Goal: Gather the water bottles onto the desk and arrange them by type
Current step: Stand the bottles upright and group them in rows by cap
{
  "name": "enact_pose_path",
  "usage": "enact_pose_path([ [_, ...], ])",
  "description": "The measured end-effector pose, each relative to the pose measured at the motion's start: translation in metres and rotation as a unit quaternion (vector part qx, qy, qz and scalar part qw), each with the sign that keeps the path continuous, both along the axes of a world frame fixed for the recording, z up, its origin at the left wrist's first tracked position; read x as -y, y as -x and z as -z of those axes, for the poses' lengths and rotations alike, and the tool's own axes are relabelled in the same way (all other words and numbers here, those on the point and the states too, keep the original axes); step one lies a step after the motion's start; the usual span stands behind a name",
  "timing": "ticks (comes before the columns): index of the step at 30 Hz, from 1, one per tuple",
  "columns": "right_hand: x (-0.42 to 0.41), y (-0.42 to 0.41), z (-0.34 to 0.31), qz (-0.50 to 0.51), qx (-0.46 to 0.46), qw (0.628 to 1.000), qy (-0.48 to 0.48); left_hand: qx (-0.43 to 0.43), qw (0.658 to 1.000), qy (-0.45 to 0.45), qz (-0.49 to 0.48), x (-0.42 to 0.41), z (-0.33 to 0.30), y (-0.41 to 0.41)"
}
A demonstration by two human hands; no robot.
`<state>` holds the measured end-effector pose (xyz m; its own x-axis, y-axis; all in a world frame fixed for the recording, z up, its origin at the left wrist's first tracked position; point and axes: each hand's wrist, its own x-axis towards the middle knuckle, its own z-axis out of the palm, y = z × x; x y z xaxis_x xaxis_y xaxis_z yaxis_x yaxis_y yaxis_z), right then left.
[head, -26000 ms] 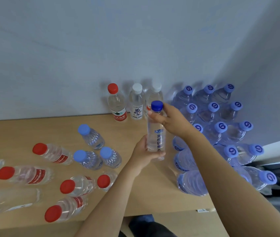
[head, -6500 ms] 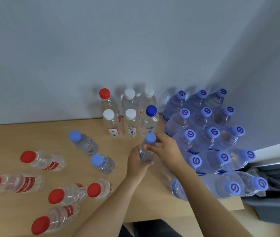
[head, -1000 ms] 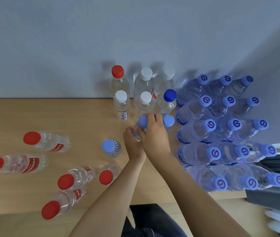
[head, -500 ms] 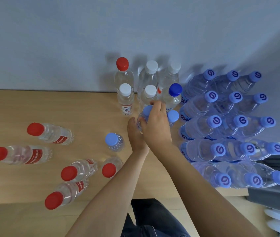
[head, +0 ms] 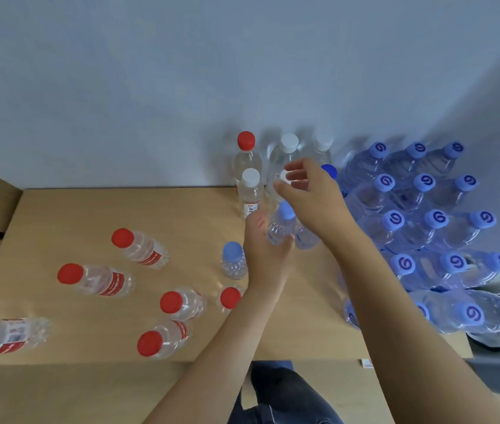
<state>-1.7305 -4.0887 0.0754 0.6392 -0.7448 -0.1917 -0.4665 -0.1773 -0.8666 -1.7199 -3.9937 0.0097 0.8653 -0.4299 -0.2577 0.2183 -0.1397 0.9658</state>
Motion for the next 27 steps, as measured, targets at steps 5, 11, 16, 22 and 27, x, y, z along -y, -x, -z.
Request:
enact_pose_path([
  [5,-0.016,-0.002,-0.002,0.005,0.038,0.999,-0.034,0.023,0.999,0.026,-0.02,-0.033,-0.019,-0.037],
  [11,-0.05,-0.007,0.026,-0.076,-0.005,0.993,-0.094,0.04,0.998,-0.009,-0.041,-0.081,-0.025,-0.074],
  [16,-0.071,-0.003,0.061,-0.167,-0.077,0.976,-0.119,0.012,0.999,-0.025,-0.036,-0.109,-0.018,-0.086],
  [22,-0.084,0.001,0.089,-0.152,-0.05,0.978,-0.13,-0.019,0.998,-0.054,0.013,-0.127,-0.01,-0.093],
  [27,-0.082,-0.008,0.081,-0.081,0.007,0.986,-0.149,0.001,0.989,-0.099,0.107,-0.133,-0.005,-0.098],
])
